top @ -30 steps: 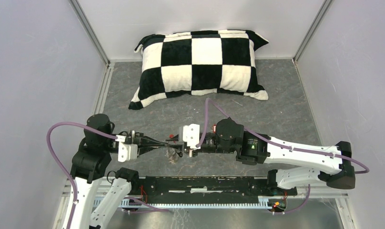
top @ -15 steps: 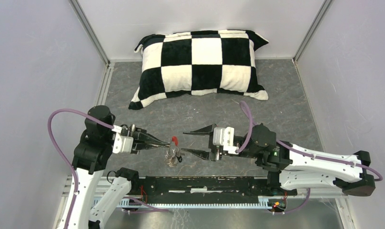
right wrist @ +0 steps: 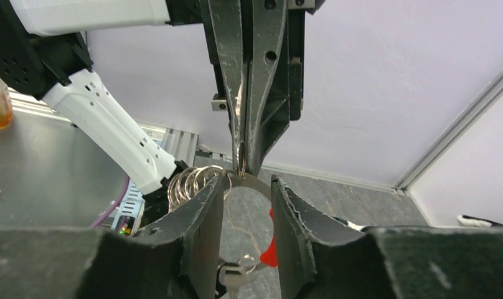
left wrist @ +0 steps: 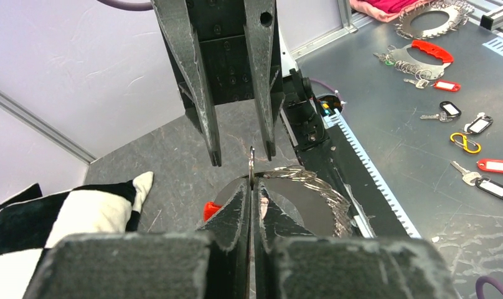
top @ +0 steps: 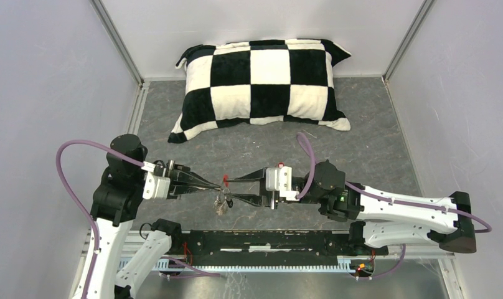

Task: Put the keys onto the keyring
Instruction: Adjust the keyring.

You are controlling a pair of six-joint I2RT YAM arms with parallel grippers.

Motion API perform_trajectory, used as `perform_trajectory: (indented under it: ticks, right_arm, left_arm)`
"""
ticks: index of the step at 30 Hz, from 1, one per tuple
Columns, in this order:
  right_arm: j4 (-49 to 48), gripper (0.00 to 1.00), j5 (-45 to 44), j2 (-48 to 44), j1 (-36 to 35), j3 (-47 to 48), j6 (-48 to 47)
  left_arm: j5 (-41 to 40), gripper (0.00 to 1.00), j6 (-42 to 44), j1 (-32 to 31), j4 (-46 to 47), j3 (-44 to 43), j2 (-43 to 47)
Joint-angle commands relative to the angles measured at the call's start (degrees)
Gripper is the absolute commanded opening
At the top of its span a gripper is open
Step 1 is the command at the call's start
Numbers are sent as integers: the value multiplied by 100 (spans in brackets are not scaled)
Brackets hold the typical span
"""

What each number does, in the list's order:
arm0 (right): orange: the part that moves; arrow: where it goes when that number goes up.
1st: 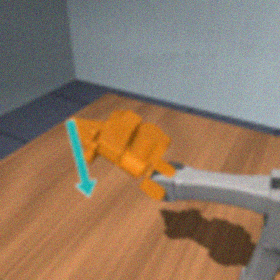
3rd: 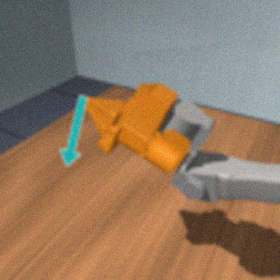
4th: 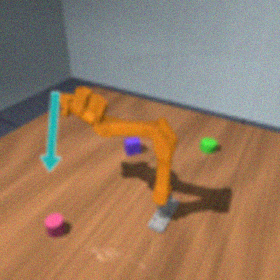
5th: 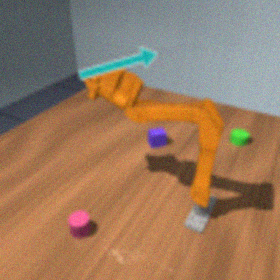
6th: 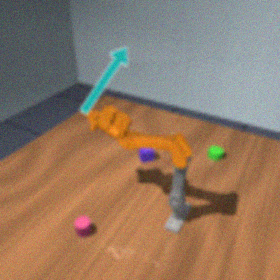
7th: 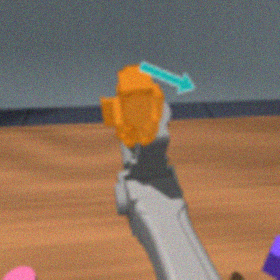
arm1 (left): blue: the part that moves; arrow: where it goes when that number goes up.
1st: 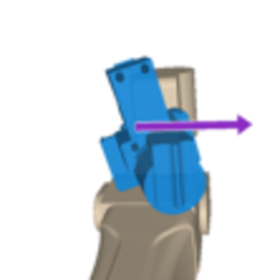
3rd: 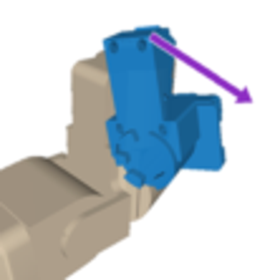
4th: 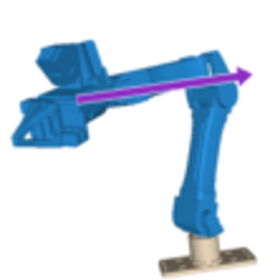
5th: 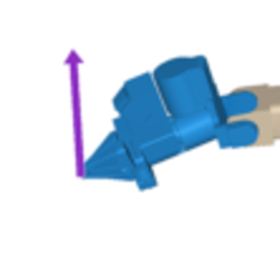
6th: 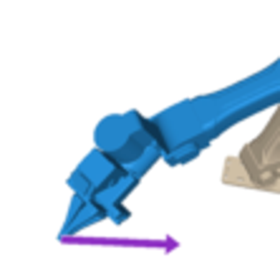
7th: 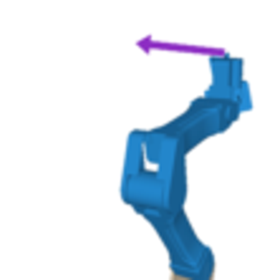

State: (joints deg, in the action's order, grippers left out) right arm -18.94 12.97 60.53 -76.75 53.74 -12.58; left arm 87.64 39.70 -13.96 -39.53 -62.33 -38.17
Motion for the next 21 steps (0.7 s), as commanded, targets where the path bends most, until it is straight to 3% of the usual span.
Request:
perform_trajectory:
  ticks: [1, 12, 18, 21]
  right_arm:
    - [-554, 38, 231, 26, 40, -21, 131]
    - [-534, 22, 355, 243, 81, 62, 129]
    - [7, 1, 195, 343, 156, 413, 63]
    - [1085, 0, -135, 426, 169, 890, -130]
  left_arm:
    - [591, 2, 67, -2, -37, -157, -50]
    - [598, 2, 103, -2, -37, -231, -50]
    - [459, 2, 193, -2, -29, -109, 22]
    - [-369, 22, 490, -2, -23, 309, 314]
